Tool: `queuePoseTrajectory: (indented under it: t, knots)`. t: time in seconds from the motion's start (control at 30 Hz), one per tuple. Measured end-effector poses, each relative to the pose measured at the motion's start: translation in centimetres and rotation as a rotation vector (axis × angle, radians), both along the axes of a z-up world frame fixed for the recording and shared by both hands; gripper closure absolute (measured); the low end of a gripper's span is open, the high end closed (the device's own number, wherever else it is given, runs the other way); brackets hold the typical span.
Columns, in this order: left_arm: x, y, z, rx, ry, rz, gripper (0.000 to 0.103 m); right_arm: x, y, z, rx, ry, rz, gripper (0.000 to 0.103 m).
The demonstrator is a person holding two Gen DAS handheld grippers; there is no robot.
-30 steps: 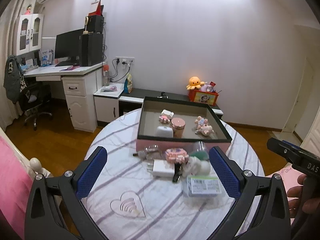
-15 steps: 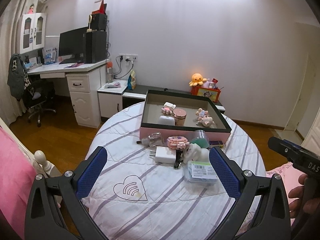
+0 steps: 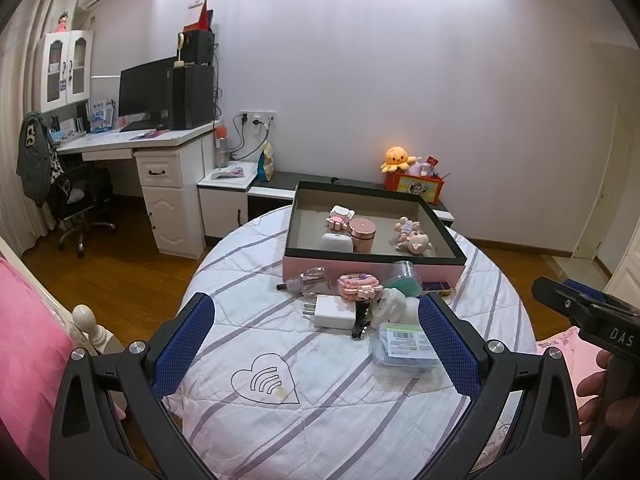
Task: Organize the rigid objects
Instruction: 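Withdraw both tools from the box toward the table items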
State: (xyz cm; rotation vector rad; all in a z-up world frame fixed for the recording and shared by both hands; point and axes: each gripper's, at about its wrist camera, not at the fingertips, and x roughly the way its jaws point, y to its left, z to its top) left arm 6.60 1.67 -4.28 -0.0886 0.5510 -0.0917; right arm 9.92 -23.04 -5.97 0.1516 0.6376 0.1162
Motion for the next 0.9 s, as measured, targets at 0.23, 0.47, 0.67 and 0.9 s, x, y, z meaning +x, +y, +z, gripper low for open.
queuePoseTrajectory:
  t: [0.23, 0.47, 0.67, 0.9]
  knots:
    - [1.3, -0.2, -1.0, 0.01, 0.036, -0.005, 0.0, 1.2, -0.4, -0.9, -0.002, 0.032, -0.005, 0.016]
    - [4.2, -1.1, -4.2, 0.032, 0.123, -0.015, 0.0, 3.2, -0.6, -2.9, -0.001, 0.091, 0.007, 0.016]
    - [7.4, -1.5, -8.0, 0.037, 0.221, -0.025, 0.0, 5.7, -0.4, -5.7, 0.008, 0.177, 0.036, 0.016]
    - [11.2, -1.9, -11.0, 0.02, 0.289, -0.034, 0.0, 8.3, 0.5, -7.8, 0.022, 0.235, 0.071, 0.016]
